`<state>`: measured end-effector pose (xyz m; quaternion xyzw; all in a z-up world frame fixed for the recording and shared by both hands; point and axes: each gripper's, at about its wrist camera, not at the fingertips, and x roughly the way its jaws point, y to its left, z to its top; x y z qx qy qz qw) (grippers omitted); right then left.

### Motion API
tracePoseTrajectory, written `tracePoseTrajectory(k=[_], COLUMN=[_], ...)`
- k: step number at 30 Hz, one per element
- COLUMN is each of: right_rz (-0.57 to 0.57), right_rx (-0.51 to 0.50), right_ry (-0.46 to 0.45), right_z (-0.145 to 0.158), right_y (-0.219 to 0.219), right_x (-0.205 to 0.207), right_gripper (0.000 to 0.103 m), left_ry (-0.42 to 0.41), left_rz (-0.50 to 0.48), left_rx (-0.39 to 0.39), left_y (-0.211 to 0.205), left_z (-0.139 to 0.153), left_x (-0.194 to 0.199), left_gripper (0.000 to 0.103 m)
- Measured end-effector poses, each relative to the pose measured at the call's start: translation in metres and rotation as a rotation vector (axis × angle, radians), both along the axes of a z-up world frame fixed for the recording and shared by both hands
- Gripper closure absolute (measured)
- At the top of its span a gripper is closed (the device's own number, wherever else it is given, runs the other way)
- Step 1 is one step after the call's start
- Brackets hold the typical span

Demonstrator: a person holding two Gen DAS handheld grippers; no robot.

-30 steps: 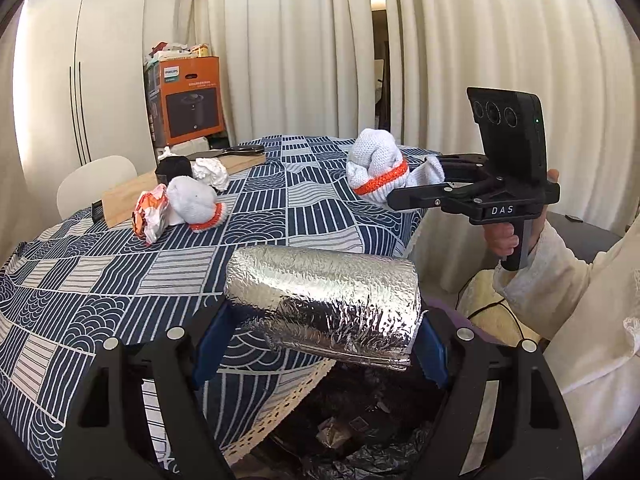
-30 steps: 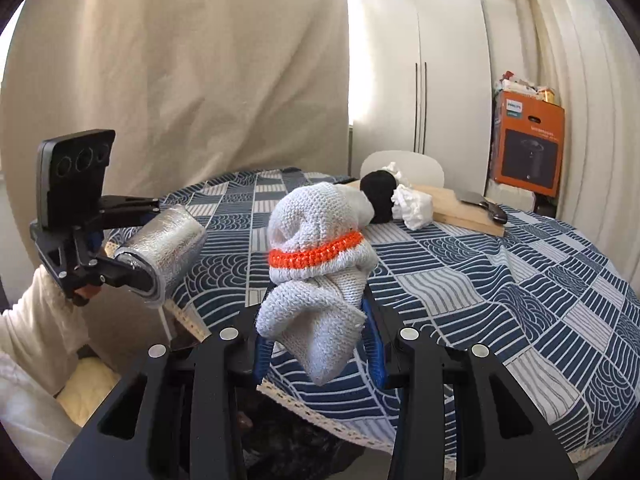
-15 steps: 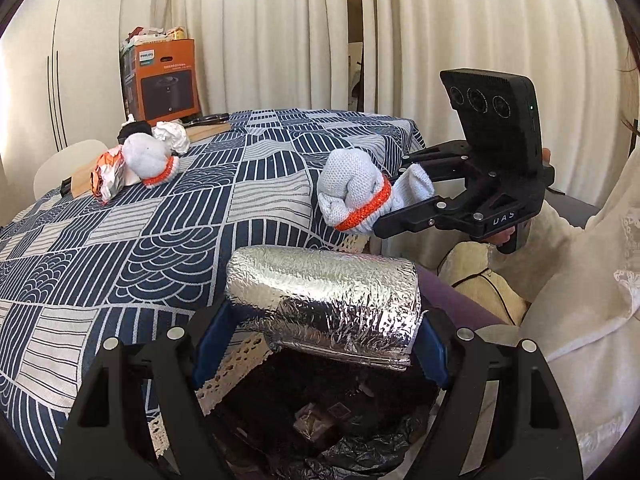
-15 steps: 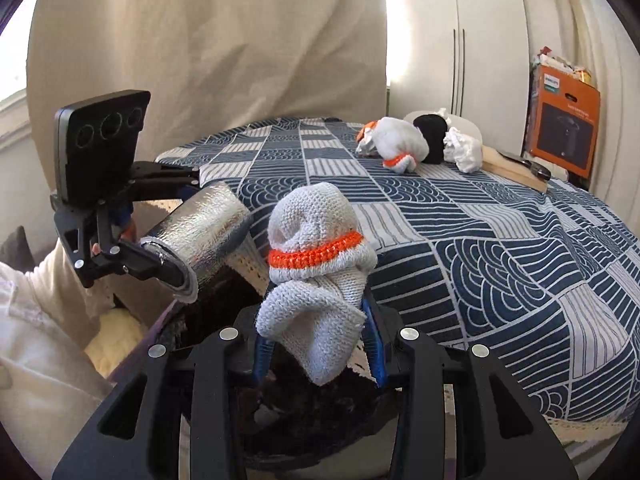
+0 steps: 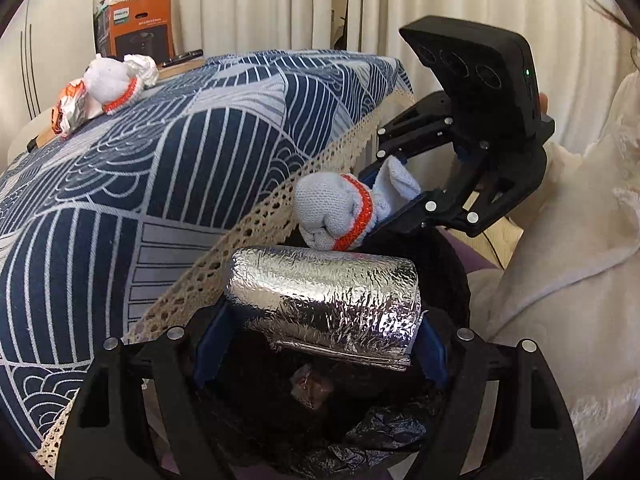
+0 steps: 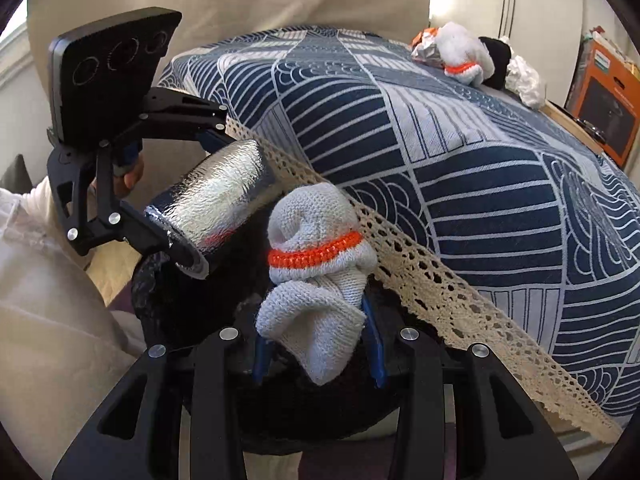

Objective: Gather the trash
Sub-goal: 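Carry foil roll and glove to the trash bag and open both grippers, then move the right gripper to the second white glove and grasp it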

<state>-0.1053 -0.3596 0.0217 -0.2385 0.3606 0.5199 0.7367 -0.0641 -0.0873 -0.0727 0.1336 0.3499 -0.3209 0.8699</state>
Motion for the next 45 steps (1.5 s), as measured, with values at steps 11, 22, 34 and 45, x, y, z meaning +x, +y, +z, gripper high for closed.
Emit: tracePoseTrajectory(k=[11,22,34,45], right_rz=[0.003,0.000,-0.059,-0.106], right_rx=[-0.270,-0.153,0.151,0.341], right_ry=[-0.049,-0.114,0.022,-0.094], right_z=[-0.051,-0.033,0.016,0.083], right_y=[0.043,0.028,-0.039,-0.071], right_x=[0.018,0.016,0.034,0.044], right_gripper=[0.053,0.017,0.016,0.014], left_ry=[0.103,0.072,-0.112,-0.293], left_rz=[-0.045,0.054,0.147,0.270], left_rx=[0.274,0.189,0.012,-0.097], left_y=[-0.012,0.005,0.010,0.018], left_z=[-0.038,-0.029,0.024,0.061], left_x=[0.020,0.015,-0.019,-0.013], left_gripper=[0.020,0.006,0.006,0.006])
